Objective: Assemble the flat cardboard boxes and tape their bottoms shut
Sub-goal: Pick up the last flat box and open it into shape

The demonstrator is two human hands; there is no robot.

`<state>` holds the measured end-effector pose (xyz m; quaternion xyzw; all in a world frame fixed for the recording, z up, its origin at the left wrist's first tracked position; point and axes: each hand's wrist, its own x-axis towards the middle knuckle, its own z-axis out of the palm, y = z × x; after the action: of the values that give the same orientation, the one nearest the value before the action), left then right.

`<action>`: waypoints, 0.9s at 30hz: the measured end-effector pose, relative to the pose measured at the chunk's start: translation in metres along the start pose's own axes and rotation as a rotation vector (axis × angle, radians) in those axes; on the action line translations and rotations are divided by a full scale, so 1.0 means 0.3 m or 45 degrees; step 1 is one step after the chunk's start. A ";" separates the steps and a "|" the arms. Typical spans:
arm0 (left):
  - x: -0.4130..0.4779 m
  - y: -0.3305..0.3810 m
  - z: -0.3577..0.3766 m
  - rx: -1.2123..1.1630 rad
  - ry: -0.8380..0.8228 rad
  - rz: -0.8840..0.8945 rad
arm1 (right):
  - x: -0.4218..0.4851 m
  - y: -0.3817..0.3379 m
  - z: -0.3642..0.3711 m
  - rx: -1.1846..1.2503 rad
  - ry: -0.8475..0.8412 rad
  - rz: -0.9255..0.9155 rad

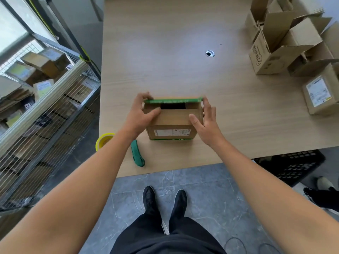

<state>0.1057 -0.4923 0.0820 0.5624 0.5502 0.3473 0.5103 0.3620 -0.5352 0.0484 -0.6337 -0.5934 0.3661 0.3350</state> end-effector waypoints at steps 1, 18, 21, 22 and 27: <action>-0.013 -0.013 0.013 0.045 0.018 0.035 | -0.003 0.008 0.004 -0.054 0.015 -0.040; 0.026 -0.117 0.034 -0.583 -0.125 -0.634 | 0.048 -0.007 0.051 0.934 -0.062 0.532; 0.018 -0.120 0.042 -0.632 -0.097 -0.617 | 0.042 0.019 0.039 0.923 -0.150 0.543; 0.011 -0.129 0.043 -0.633 -0.090 -0.623 | 0.035 0.034 0.040 0.931 -0.175 0.553; -0.098 -0.238 0.074 -0.653 -0.098 -0.758 | -0.057 0.105 0.086 0.841 -0.228 0.633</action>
<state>0.1034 -0.5341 0.0135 0.2451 0.5651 0.2892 0.7327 0.3553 -0.5548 0.0094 -0.5819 -0.2999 0.6599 0.3689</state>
